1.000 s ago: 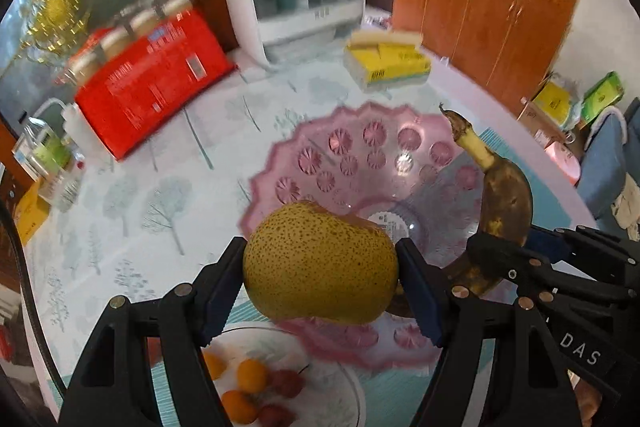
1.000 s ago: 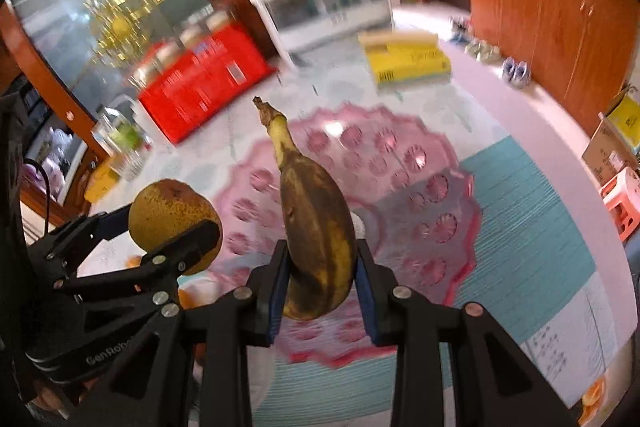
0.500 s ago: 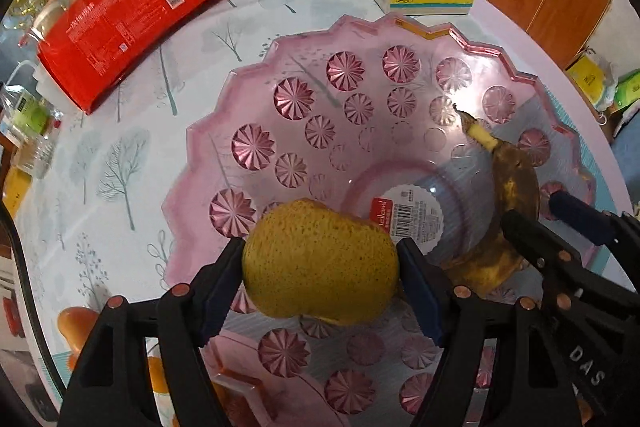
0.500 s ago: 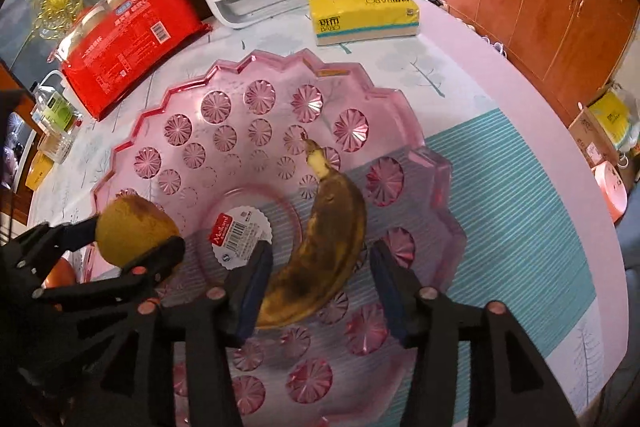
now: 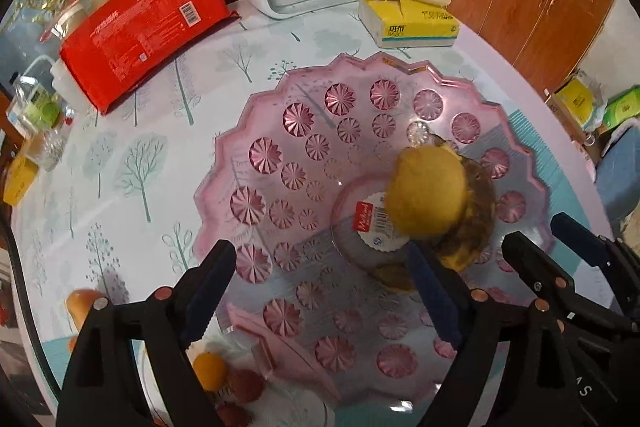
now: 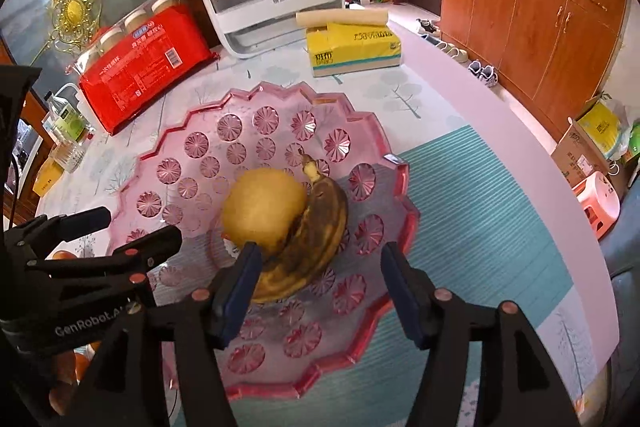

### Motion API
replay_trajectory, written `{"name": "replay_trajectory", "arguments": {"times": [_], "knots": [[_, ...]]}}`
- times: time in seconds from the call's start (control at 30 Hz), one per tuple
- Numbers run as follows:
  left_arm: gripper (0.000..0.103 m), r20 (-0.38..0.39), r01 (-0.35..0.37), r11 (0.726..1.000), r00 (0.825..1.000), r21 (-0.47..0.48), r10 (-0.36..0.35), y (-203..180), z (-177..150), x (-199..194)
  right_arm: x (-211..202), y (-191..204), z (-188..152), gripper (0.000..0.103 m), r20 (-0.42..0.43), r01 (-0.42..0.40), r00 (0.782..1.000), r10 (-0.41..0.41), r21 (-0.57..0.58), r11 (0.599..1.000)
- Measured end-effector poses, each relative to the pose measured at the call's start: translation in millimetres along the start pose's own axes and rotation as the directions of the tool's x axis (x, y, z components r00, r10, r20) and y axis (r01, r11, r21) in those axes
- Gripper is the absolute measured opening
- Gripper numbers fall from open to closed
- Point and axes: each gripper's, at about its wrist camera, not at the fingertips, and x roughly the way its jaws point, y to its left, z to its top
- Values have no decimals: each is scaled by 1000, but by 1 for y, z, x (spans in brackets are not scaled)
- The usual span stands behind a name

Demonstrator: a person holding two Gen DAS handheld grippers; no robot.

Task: Organize fruits
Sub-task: 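Lower the banana into the pink bowl and open the right tool while the left tool releases the pear there, then grasp the dark avocado with the right tool while the left tool grasps the red apple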

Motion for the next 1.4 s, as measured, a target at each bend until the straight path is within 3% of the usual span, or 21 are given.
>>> {"name": "replay_trajectory", "arguments": {"times": [0.1, 0.33, 0.47, 0.6, 0.93, 1.4], "knots": [[87, 12, 13, 1000, 1000, -24, -13, 4, -8, -11, -10, 3, -2, 64, 18, 3, 1000, -3, -4, 1000], [87, 88, -36, 999, 995, -4, 37, 13, -33, -52, -37, 15, -13, 68, 61, -1, 998, 2, -24, 1000], [87, 103, 3, 999, 995, -49, 2, 27, -44, -73, -49, 24, -19, 70, 72, -13, 997, 15, -33, 999], [87, 139, -3, 998, 990, -64, 12, 41, -60, -99, -63, 38, -27, 70, 85, -17, 996, 22, -54, 998], [87, 163, -15, 998, 986, -55, 24, 80, -89, -143, -99, 77, -42, 71, 134, -14, 991, 26, -87, 996], [87, 178, -44, 997, 983, -56, 54, 136, -118, -176, -132, 122, -70, 71, 177, 2, 984, 16, -97, 995]]}}
